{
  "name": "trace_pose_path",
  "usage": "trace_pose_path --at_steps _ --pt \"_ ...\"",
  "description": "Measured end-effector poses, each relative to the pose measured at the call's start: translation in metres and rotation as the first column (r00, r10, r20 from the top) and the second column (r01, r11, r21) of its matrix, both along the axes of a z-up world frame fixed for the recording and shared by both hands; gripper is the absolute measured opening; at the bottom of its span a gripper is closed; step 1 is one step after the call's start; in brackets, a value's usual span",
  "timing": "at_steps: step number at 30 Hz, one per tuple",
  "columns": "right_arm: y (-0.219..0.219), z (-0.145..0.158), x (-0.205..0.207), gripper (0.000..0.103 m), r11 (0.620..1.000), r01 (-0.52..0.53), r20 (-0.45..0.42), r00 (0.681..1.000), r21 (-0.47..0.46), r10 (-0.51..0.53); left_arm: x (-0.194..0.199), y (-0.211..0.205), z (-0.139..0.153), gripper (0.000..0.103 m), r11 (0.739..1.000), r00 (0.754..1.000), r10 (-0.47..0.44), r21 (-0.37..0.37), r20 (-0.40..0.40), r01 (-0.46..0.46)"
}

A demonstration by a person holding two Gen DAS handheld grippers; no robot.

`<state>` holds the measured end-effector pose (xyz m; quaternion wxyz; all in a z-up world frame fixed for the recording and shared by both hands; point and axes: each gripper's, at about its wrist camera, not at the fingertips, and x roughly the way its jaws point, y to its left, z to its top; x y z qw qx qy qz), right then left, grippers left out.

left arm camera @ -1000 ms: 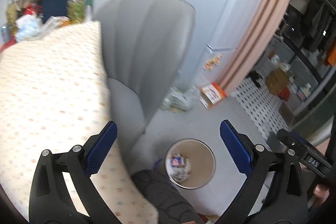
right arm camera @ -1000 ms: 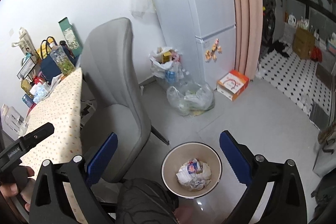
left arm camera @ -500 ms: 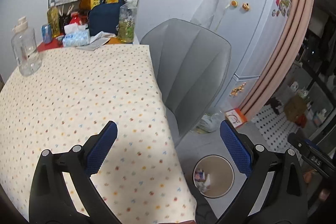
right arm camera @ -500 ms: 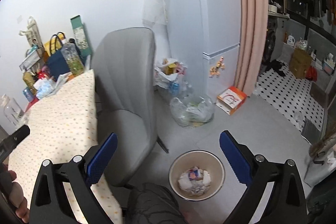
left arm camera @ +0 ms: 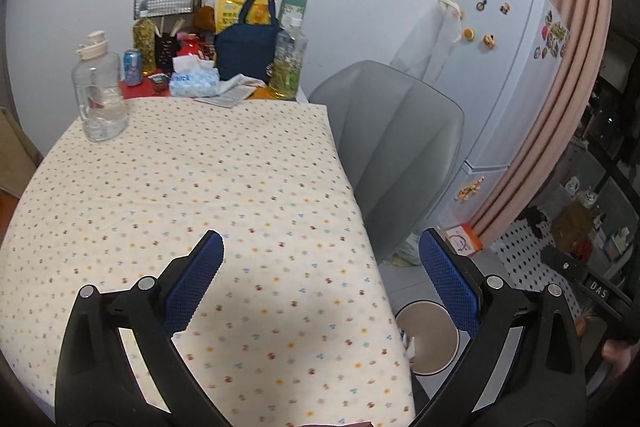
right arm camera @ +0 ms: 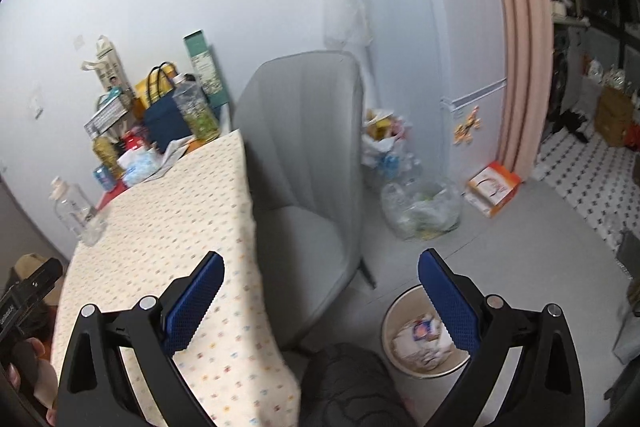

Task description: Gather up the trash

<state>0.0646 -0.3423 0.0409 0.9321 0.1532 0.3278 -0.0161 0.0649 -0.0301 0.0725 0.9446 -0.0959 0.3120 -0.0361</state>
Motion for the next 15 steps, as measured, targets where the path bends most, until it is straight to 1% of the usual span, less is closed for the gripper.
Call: trace_pose_path --at_steps 3,6,10,12,15 --pt "0.011 0.002 -0.006 0.095 0.998 -0.053 0.008 0.999 -0.021 0.053 -0.013 0.006 0.005 0.097 1.000 0.999 0.017 0.020 0.030 -0.017" --pt "0.022 0.006 -0.012 0.095 0.994 -0.098 0.017 0.995 -0.038 0.099 -0.023 0.012 0.008 0.097 0.999 0.999 0.030 0.016 0.038 -0.031" --pt "0.037 0.014 -0.024 0.095 0.986 -0.150 0.048 0.987 -0.077 0.154 -0.041 0.019 0.012 0.097 0.998 0.997 0.053 0.037 0.061 -0.056" --pt "0.042 0.017 -0.029 0.095 0.981 -0.166 0.052 0.984 -0.096 0.171 -0.047 0.022 0.013 0.097 0.998 0.996 0.058 0.032 0.062 -0.060" --pt "0.050 0.021 -0.036 0.093 0.972 -0.202 0.057 0.976 -0.123 0.211 -0.056 0.024 0.015 0.097 0.997 0.996 0.063 0.035 0.067 -0.065"
